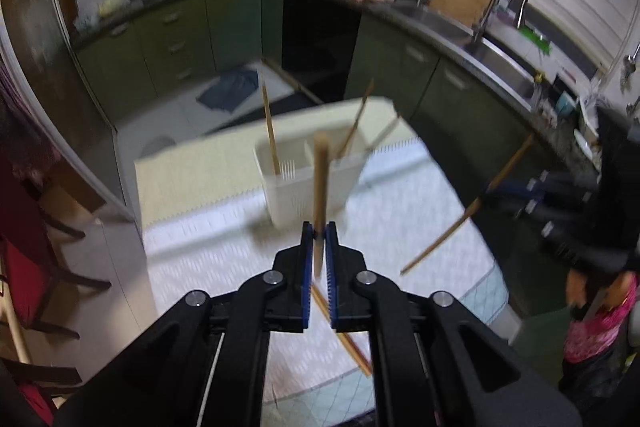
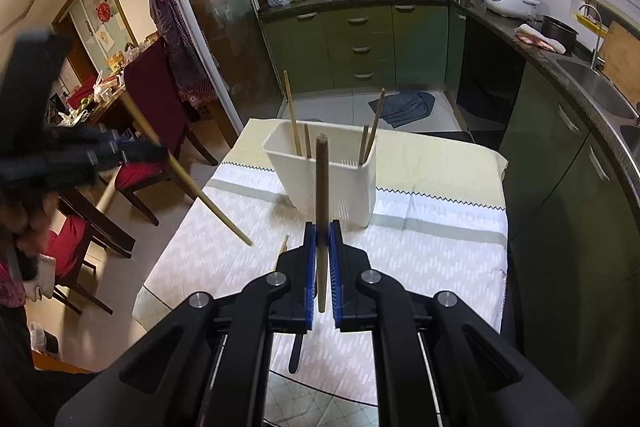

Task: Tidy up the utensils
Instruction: 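Lift both held chopsticks and carry them over the white holder, then open both grippers to drop the chopsticks into the white holder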

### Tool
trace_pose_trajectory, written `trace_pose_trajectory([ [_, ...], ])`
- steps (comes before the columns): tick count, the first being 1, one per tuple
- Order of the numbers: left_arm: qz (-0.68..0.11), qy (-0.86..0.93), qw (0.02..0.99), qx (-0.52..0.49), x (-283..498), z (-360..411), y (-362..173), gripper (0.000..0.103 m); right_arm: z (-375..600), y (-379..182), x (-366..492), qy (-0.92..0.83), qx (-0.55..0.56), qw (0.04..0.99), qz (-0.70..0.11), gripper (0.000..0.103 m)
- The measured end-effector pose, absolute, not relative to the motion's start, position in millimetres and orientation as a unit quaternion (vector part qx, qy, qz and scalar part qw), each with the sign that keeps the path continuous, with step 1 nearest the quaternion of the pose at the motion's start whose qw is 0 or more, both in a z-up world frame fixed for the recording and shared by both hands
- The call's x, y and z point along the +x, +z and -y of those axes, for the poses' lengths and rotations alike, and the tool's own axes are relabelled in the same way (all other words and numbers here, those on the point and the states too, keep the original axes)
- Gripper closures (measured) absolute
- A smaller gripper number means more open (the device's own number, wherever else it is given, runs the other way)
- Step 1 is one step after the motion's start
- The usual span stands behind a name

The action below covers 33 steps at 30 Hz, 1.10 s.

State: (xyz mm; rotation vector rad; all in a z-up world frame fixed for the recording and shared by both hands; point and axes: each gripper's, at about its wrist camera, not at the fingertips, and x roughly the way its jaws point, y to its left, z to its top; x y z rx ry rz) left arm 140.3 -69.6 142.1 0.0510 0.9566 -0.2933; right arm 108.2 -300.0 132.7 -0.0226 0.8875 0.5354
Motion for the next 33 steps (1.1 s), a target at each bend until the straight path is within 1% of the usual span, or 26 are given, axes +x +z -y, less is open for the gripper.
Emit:
trace_pose_trajectory([
  [6, -0.421, -0.125, 0.898, 0.026, 160.3, 73.5, 190.7, 0.097, 298.9, 145.0, 114.5, 0.257, -0.008, 0.872, -0.417, 0.096],
  [10, -0.41, -0.12, 0.904, 0.021, 178.7, 79.5, 201.0, 0.097, 297.0, 161.3, 122.7, 0.258, -0.004, 0.878, -0.402, 0.096],
  [15, -0.397, -0.119, 0.91, 0.016, 203.9, 87.4, 201.6, 0.097, 292.0, 189.9, 133.9, 0.259, 0.005, 0.889, -0.379, 0.096],
  [23, -0.401, -0.098, 0.911, 0.008, 245.9, 89.5, 176.6, 0.097, 279.0, 222.4, 157.5, 0.26, 0.013, 0.897, -0.358, 0.096],
  [32, -0.443, -0.083, 0.892, 0.017, 269.0, 87.4, 117.8, 0.097, 269.1, 243.9, 178.0, 0.251, 0.018, 0.91, -0.331, 0.096],
  [33, -0.451, -0.081, 0.889, 0.019, 270.4, 86.9, 108.2, 0.094, 268.4, 245.0, 181.1, 0.25, 0.02, 0.91, -0.329, 0.096],
])
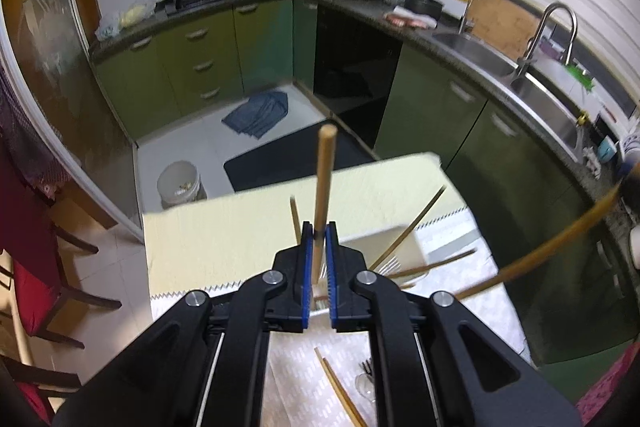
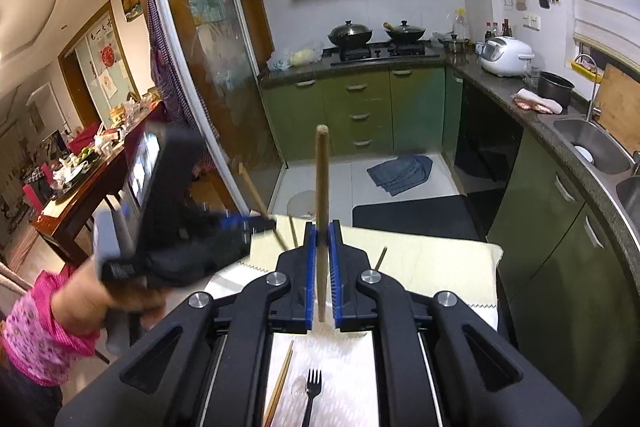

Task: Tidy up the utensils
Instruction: 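Open both grippers to drop the chopsticks into the white holder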

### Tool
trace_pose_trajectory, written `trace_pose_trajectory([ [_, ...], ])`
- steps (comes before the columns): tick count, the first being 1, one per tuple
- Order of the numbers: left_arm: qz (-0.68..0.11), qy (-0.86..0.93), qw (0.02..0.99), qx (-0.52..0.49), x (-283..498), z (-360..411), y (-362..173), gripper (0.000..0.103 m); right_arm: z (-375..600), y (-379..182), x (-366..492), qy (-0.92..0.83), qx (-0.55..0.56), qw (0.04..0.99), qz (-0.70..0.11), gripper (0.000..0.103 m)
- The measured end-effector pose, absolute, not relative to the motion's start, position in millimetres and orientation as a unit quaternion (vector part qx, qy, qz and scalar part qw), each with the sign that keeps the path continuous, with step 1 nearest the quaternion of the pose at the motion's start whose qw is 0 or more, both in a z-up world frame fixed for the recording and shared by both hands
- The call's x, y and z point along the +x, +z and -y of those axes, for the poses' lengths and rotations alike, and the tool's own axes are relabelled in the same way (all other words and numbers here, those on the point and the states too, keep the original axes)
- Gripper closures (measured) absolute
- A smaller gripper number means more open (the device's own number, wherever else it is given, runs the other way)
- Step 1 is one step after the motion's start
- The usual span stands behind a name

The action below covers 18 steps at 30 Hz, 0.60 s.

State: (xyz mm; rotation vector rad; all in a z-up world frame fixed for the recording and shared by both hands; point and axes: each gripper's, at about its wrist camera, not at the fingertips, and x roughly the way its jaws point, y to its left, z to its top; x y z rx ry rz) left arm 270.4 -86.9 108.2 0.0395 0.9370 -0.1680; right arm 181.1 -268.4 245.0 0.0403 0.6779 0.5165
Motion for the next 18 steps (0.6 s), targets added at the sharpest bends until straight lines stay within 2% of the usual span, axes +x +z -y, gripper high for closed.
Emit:
trace_pose_trajectory([
  [2, -0.455, -0.081, 0.886, 0.019, 269.6, 83.3, 99.1, 0.075, 267.3, 245.0, 186.2, 0.242, 0.018, 0.914, -0.324, 0.096],
  [3, -0.456, -0.082, 0.886, 0.015, 269.3, 81.3, 94.2, 0.062, 267.3, 244.6, 189.7, 0.238, 0.018, 0.916, -0.323, 0.096],
  [7, -0.454, -0.083, 0.887, 0.011, 264.2, 79.2, 92.4, 0.053, 266.8, 240.2, 203.7, 0.224, 0.022, 0.921, -0.318, 0.096],
  [11, -0.439, -0.091, 0.894, 0.011, 247.9, 76.6, 102.7, 0.052, 268.5, 228.5, 222.0, 0.218, 0.031, 0.924, -0.313, 0.096],
  [18, -0.43, -0.109, 0.896, 0.017, 204.0, 77.4, 112.8, 0.041, 248.9, 182.8, 244.5, 0.205, 0.009, 0.919, -0.337, 0.096],
])
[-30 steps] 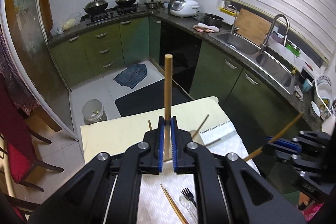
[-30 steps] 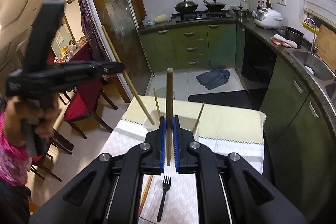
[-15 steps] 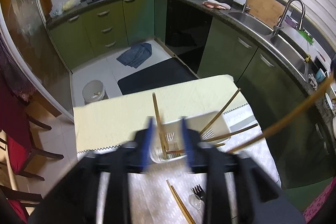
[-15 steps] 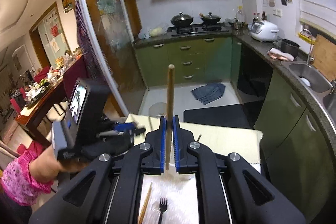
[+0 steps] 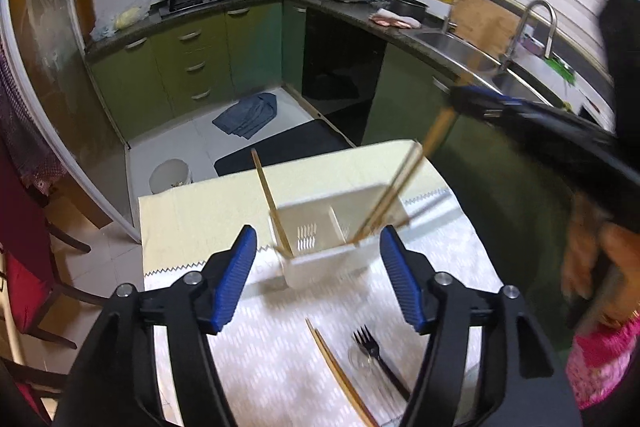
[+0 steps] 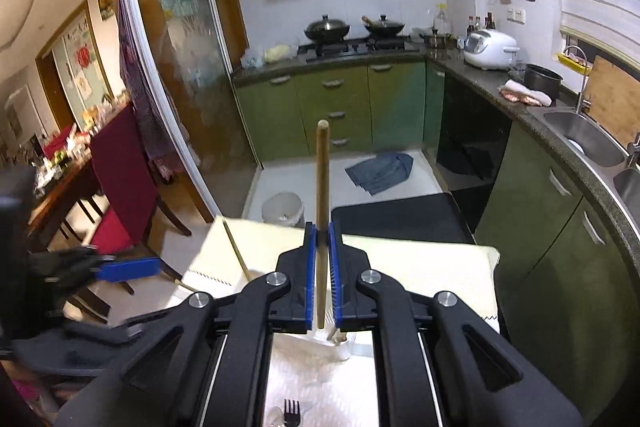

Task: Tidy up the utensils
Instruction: 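Open both grippers to drop the chopsticks into the white holder, then lower both grippers to the cloth and grasp a chopstick with the left gripper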

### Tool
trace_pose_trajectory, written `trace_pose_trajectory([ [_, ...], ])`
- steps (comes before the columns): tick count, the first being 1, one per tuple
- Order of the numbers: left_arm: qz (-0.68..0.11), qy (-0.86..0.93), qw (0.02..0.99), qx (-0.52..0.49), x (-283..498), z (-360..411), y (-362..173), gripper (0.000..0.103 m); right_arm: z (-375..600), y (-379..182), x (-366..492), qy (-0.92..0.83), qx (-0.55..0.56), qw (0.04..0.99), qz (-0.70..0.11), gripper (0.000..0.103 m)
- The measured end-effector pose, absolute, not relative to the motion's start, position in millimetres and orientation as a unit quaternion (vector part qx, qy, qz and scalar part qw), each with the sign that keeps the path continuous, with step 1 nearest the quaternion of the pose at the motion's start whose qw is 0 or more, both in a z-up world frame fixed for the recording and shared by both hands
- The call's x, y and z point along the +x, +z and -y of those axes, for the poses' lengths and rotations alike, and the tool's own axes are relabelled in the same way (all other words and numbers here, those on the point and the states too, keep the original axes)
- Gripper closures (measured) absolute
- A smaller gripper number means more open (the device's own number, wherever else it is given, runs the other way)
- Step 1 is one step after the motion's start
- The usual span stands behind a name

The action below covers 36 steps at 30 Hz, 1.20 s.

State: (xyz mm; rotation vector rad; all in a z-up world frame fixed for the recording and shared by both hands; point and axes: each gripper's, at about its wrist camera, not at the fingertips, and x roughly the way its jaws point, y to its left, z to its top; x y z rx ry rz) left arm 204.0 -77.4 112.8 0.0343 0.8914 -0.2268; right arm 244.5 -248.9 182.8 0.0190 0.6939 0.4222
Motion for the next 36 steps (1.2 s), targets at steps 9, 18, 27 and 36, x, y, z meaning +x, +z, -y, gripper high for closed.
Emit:
trace_pose_trajectory([
  [9, -0.478, -0.123, 0.87, 0.005, 173.8, 73.6, 76.0, 0.039, 235.5, 123.7, 256.9, 0.194, -0.011, 0.906, -0.375, 0.087],
  [18, -0.556, -0.099, 0.825, 0.013, 158.1, 78.2, -1.7, 0.035, 266.6, 149.2, 185.2, 0.228, 0.018, 0.918, -0.324, 0.079],
  [27, -0.636, -0.052, 0.77, -0.011, 160.6, 82.2, -91.9, 0.035, 321.7, 106.6, 98.2, 0.226, 0.002, 0.91, -0.347, 0.076],
  [36, -0.655, -0.004, 0.756, 0.002, 153.1, 84.8, -114.9, 0.036, 353.2, 46.1, 82.4, 0.229, 0.026, 0.887, -0.4, 0.076],
])
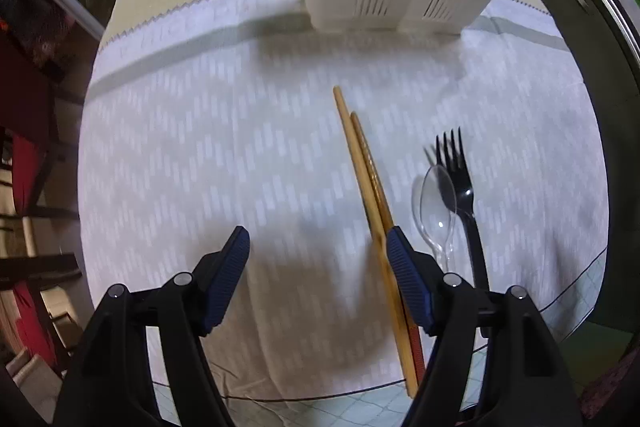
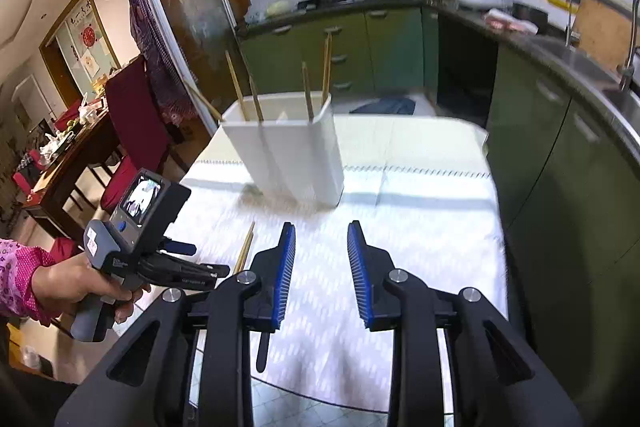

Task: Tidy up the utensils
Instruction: 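Lower both grippers to the cloth and grasp a chopstick with the left gripper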

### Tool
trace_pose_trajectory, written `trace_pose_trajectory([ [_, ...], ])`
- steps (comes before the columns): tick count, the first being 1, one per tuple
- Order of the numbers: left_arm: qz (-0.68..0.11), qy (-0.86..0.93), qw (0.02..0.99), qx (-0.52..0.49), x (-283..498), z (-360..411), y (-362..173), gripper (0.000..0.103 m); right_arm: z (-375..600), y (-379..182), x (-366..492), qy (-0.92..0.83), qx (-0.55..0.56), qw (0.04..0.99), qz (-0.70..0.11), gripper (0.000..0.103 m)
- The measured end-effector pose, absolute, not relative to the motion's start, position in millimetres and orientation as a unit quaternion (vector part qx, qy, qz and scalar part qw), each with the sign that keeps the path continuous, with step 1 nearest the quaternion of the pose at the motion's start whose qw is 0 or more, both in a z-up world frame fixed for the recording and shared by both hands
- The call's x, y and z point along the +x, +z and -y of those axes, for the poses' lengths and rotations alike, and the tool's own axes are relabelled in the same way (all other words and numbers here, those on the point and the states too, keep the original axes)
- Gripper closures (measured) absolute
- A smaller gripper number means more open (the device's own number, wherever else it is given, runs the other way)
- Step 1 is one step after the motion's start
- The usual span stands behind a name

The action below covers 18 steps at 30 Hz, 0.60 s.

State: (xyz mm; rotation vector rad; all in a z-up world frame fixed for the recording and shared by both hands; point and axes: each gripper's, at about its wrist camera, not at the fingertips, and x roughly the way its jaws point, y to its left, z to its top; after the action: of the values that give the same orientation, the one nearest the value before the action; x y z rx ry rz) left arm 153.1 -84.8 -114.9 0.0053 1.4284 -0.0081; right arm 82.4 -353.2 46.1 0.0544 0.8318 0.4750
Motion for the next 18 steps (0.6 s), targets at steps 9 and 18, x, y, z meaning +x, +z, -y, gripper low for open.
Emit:
trace_pose_trajectory([
  [9, -0.667, 0.011, 0.745, 0.0, 155.5, 85.4, -130.3, 0.034, 340.4, 29.5, 96.2, 0.244, 0.037, 0.871, -0.424, 0.069],
  [18, -0.676, 0.015, 0.737, -0.009, 172.5, 98.2, -147.3, 0.033, 330.8, 26.7, 100.6, 0.243, 0.026, 0.866, -0.436, 0.069],
])
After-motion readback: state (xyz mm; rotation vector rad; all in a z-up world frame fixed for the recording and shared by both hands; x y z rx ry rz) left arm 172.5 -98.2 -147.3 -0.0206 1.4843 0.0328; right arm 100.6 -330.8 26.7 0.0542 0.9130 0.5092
